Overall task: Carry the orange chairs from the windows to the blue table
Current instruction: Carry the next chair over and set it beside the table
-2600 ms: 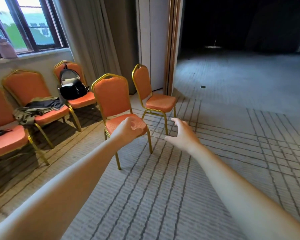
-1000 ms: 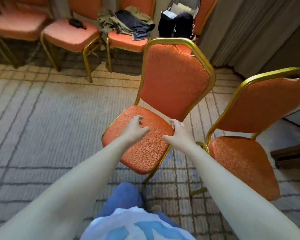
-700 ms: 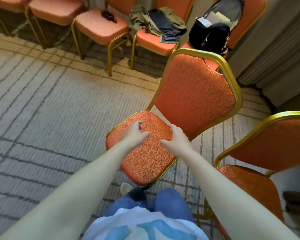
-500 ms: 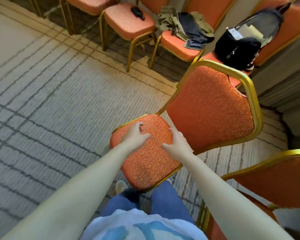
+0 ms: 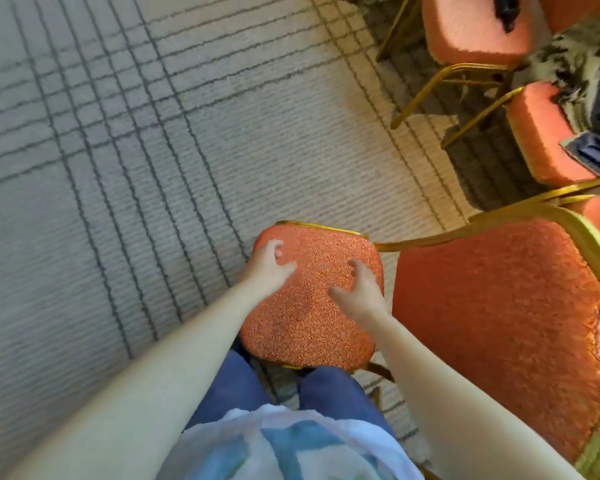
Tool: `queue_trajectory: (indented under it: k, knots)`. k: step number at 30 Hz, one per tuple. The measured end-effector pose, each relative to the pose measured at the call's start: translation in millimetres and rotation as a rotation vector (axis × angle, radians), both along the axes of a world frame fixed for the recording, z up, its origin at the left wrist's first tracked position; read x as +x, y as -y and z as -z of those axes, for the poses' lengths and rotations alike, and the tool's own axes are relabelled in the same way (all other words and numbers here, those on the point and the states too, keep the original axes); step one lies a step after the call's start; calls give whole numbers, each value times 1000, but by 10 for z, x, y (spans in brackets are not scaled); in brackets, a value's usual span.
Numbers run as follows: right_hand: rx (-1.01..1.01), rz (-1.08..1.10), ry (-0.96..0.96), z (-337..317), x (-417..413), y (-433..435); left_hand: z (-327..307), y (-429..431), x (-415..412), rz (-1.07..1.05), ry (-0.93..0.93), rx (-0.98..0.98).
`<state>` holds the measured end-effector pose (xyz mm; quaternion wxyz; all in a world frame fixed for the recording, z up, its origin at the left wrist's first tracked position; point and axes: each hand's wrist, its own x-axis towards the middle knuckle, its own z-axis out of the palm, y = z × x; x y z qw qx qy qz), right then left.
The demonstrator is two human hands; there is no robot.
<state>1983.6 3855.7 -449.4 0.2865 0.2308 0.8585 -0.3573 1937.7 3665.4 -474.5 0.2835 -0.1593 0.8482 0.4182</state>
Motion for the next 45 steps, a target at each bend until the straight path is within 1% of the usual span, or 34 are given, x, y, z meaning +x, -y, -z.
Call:
queue_trajectory:
  k: [3,9,16,21,22,26,29,31,33,35,37,45]
  knots:
    - [-20,-96,26,160,-90,-209,113,-26,72,-106,35,-43]
    - [-68,-129,68,525,-182,-484,363,-46,134,-222,95,-103]
    - [-69,-48,146,1130,-159,-658,988,31,116,-277,164,-146]
    - [-28,53,165,1646,-94,-829,1609,159,104,-316,217,-173]
    - [-29,69,158,1652,-91,-843,1626,218,101,-327,207,-193]
    - [-2,165,138,2066,-18,-973,2097,313,148,-340,173,-257]
    - [9,289,109,2337,-2,-1060,2354,343,187,-328,165,-262]
    - [-21,395,120,2515,-20,-1093,2502,367,206,-318,162,-251]
    - [-68,477,139,2667,-32,-1098,2586,383,207,-332,159,-235]
    - [-89,524,155,2812,-18,-1113,2680,370,192,-382,131,-182]
    - [-109,562,141,2904,9,-1147,2719,364,187,-411,108,-177]
    - [-212,667,93,2993,90,-1220,2795,438,261,-523,105,-99]
